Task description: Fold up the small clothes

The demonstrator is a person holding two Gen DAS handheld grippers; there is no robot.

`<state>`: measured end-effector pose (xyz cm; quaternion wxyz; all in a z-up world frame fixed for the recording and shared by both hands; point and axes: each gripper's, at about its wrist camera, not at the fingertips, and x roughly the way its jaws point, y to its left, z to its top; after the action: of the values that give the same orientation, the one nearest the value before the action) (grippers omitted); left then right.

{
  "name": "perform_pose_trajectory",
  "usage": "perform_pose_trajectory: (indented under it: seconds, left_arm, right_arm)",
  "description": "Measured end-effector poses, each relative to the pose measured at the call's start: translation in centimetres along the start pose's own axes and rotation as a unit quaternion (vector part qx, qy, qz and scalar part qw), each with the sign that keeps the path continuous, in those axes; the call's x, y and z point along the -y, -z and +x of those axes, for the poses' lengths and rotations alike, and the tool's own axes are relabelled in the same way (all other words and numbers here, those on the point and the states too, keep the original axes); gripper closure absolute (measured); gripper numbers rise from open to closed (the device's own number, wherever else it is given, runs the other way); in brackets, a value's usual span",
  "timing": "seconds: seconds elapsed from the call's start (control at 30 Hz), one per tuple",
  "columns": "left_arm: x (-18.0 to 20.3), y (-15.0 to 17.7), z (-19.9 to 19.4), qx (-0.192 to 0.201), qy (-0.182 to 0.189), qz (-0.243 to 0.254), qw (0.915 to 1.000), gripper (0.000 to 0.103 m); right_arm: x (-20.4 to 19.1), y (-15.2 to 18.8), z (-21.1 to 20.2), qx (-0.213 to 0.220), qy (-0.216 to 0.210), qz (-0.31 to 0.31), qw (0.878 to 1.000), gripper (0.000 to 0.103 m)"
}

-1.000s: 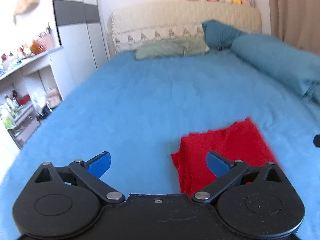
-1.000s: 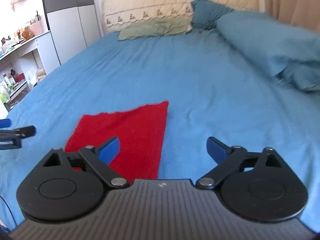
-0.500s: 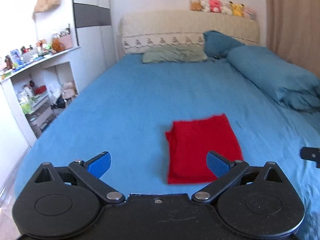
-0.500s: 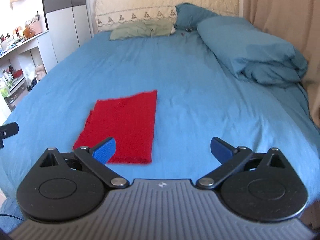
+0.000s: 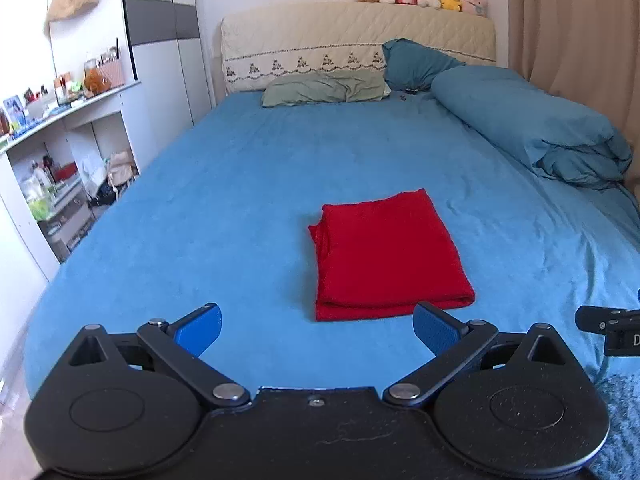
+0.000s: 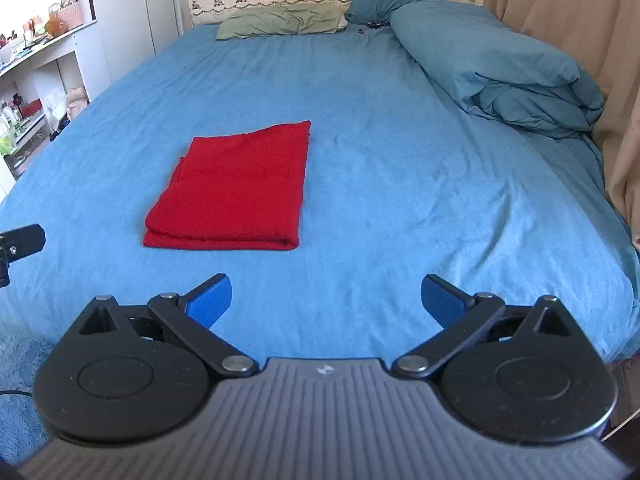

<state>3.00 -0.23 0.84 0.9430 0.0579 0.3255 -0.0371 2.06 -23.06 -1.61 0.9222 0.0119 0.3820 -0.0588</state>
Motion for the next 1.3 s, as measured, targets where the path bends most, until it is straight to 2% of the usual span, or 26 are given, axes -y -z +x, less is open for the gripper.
perform_pose_trajectory:
  seconds: [0.37,1.3]
  left_arm:
    - [0.5,0.3,-0.7,0.016,-0.012,0.006,0.9998,0.000]
    - [0.3,0.2,-1.8,0.030,-0.012,0.003,0.9995,0.000]
  right_arm:
    - [-0.3,-0.1,-0.2,0.002,-0.001,0.000,1.000,0.000]
    - [-1.0,-0.1,-0.8,0.004,-0.002,0.004,1.000,0.000]
